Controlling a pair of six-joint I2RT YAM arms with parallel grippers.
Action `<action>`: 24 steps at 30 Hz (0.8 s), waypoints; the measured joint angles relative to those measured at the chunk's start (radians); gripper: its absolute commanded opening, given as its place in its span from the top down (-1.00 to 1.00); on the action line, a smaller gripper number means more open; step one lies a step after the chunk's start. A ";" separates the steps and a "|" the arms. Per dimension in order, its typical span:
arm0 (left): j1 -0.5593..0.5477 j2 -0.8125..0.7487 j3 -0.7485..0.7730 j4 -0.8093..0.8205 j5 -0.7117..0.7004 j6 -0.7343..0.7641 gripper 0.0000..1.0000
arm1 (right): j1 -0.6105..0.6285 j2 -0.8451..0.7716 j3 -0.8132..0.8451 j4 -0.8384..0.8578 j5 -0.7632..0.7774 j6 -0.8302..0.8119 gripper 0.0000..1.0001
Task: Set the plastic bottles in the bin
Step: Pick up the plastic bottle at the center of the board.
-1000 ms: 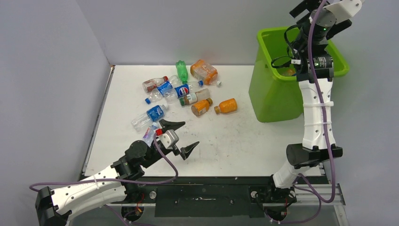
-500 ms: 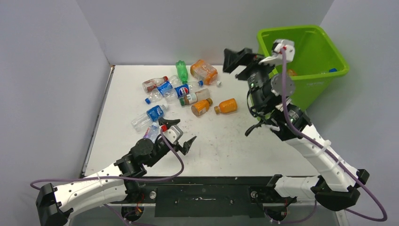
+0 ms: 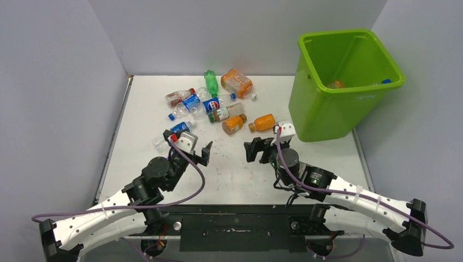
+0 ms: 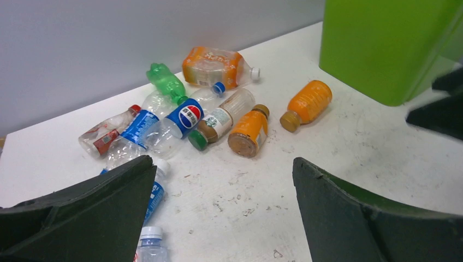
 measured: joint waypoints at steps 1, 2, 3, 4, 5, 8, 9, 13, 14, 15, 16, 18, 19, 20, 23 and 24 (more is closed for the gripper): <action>0.002 0.002 0.022 -0.022 -0.022 -0.014 -0.92 | 0.000 -0.031 -0.054 0.000 -0.008 0.026 -0.80; 0.005 0.010 0.049 -0.056 -0.044 -0.033 -0.92 | 0.000 -0.055 -0.095 -0.003 -0.013 0.046 -0.80; 0.011 0.024 0.085 -0.101 -0.064 -0.062 -0.92 | 0.001 -0.078 -0.136 -0.002 -0.019 0.068 -0.80; 0.027 0.047 0.131 -0.153 -0.079 -0.100 -0.92 | 0.001 -0.099 -0.175 0.000 -0.024 0.089 -0.80; 0.061 0.082 0.191 -0.220 -0.087 -0.154 -0.92 | 0.003 -0.124 -0.220 0.002 -0.029 0.113 -0.80; 0.230 0.183 0.303 -0.351 -0.047 -0.290 -0.93 | 0.006 -0.169 -0.309 0.005 -0.039 0.159 -0.80; 0.316 0.216 0.320 -0.389 -0.020 -0.339 -0.92 | 0.006 -0.179 -0.330 0.005 -0.043 0.172 -0.80; 0.622 0.318 0.284 -0.534 0.120 -0.505 -0.92 | 0.007 -0.185 -0.354 0.005 -0.057 0.205 -0.80; 0.670 0.328 0.263 -0.562 0.147 -0.536 -0.92 | 0.007 -0.185 -0.354 0.009 -0.058 0.209 -0.80; 0.708 0.336 0.244 -0.588 0.170 -0.564 -0.92 | 0.007 -0.185 -0.354 0.011 -0.060 0.212 -0.80; 0.736 0.345 0.229 -0.611 0.188 -0.590 -0.92 | 0.007 -0.185 -0.354 0.011 -0.063 0.216 -0.80; 0.763 0.365 0.210 -0.633 0.213 -0.629 -0.92 | 0.007 -0.185 -0.354 0.017 -0.069 0.224 -0.80; 0.766 0.379 0.204 -0.637 0.222 -0.642 -0.92 | 0.007 -0.186 -0.354 0.021 -0.072 0.227 -0.80; 0.767 0.396 0.199 -0.639 0.233 -0.654 -0.92 | 0.008 -0.187 -0.356 0.026 -0.076 0.231 -0.80; 0.767 0.445 0.172 -0.623 0.270 -0.681 -0.92 | 0.010 -0.192 -0.362 0.031 -0.082 0.235 -0.80; 0.767 0.457 0.160 -0.620 0.281 -0.684 -0.92 | 0.012 -0.194 -0.365 0.032 -0.083 0.237 -0.80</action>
